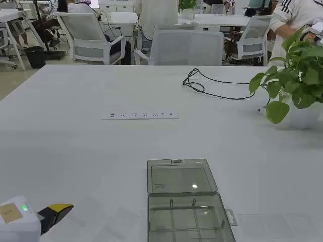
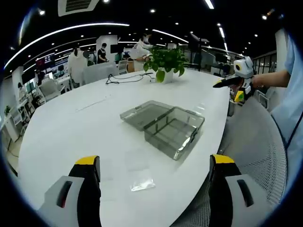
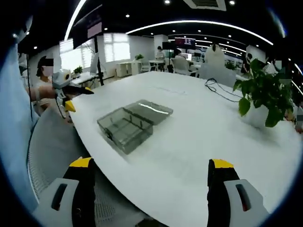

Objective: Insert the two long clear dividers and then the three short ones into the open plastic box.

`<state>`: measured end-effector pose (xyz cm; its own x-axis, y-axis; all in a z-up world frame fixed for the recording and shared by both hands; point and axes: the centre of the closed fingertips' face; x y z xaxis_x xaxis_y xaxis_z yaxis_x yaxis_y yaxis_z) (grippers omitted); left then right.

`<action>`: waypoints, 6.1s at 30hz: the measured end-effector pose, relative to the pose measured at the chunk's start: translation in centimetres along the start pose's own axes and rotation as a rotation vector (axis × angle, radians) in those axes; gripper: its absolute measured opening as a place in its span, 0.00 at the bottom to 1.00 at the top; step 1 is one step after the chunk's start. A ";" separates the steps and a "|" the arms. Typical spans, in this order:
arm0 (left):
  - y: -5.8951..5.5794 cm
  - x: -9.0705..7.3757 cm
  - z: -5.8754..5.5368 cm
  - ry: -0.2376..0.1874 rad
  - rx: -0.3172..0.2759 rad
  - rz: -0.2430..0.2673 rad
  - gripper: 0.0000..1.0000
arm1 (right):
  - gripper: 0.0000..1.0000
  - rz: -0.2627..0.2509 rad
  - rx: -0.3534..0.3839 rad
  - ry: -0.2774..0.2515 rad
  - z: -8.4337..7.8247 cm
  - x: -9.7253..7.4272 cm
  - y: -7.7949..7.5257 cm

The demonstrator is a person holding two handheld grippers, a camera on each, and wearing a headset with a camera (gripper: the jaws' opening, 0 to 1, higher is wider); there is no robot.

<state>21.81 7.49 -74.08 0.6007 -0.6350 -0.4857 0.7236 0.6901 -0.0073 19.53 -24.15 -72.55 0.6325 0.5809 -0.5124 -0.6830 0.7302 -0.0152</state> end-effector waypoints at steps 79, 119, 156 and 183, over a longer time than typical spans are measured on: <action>1.5 0.4 0.5 -0.009 -0.001 0.019 0.98 | 1.00 0.007 0.039 -0.015 0.3 0.9 -0.4; 3.8 0.4 -1.7 0.077 -0.096 0.053 0.96 | 1.00 0.030 0.018 -0.017 0.6 1.4 -0.7; 10.0 2.0 -8.3 0.419 -0.200 0.173 0.60 | 1.00 -0.001 0.108 -0.017 -1.9 0.5 -0.8; 11.1 2.3 -10.5 0.532 -0.194 0.208 0.37 | 1.00 -0.010 0.133 -0.025 -2.5 0.7 -0.6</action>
<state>27.63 17.33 -84.47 0.4344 -0.2531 -0.8644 0.5039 0.8637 0.0003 19.51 -25.09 -75.03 0.6492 0.5809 -0.4911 -0.6231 0.7764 0.0946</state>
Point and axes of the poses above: the centre of the closed fingertips' face, and the gripper's own axes: x roughly forward along the fingers, y roughly to its left, z roughly out of its top, and after that the axes turned 2 degrees about -y, right-handed
